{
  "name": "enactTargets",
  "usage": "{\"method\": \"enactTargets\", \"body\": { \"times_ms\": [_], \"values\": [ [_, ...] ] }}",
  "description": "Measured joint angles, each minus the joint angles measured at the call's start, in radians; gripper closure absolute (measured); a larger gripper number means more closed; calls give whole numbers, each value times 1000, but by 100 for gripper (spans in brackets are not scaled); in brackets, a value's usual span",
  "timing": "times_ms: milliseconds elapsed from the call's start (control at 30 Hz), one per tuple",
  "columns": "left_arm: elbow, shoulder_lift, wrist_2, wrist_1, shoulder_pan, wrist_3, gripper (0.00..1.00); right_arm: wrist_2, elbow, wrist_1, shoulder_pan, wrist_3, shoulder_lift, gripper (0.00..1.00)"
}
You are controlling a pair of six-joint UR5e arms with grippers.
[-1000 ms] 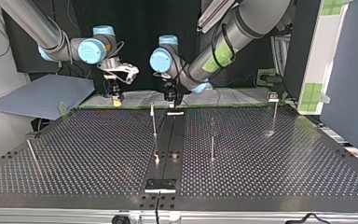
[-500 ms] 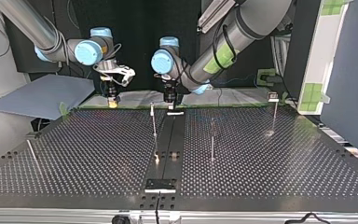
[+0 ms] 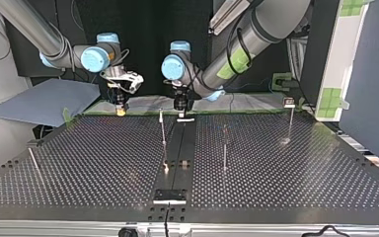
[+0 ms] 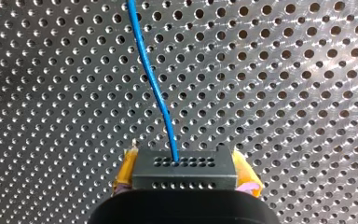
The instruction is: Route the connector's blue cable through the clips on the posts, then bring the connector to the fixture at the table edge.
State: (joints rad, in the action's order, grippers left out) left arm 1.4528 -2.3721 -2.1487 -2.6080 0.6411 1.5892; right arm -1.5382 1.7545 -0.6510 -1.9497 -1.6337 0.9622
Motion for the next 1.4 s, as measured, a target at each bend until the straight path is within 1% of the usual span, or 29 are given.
{"method": "enactTargets", "body": {
  "times_ms": [167, 333, 500, 667, 767, 967, 1233, 1267, 1300, 1333, 1367, 1400],
  "values": [
    [-3, -1, 8, 0, -7, -6, 88, 1, -11, 1, 7, -9, -2, 100],
    [-3, -2, 8, 0, -13, -17, 88, 2, -26, 11, 21, -14, -3, 100],
    [-7, -8, 9, -2, -18, -23, 88, 2, -34, 16, 32, -14, -5, 100],
    [-29, -37, 5, -18, -20, -34, 88, 2, -37, 16, 37, -14, -7, 100],
    [-39, -46, 4, -14, -21, -34, 88, 2, -38, 17, 40, -12, -8, 100],
    [-73, -50, 3, -33, -32, -29, 88, 2, -41, 16, 43, -11, -8, 100],
    [-96, -50, 5, -52, -45, -29, 88, 1, -47, 15, 60, -12, -10, 100],
    [-97, -50, 5, -54, -47, -29, 85, 2, -48, 15, 62, -12, -10, 100],
    [-98, -50, 4, -56, -48, -30, 85, 2, -48, 16, 65, -11, -10, 100],
    [-98, -50, 5, -57, -48, -30, 83, 2, -49, 17, 67, -11, -11, 100],
    [-98, -50, 5, -59, -49, -30, 75, 2, -49, 17, 68, -11, -11, 100],
    [-98, -50, 6, -59, -49, -30, 75, 3, -49, 18, 69, -11, -11, 100]
  ]
}}
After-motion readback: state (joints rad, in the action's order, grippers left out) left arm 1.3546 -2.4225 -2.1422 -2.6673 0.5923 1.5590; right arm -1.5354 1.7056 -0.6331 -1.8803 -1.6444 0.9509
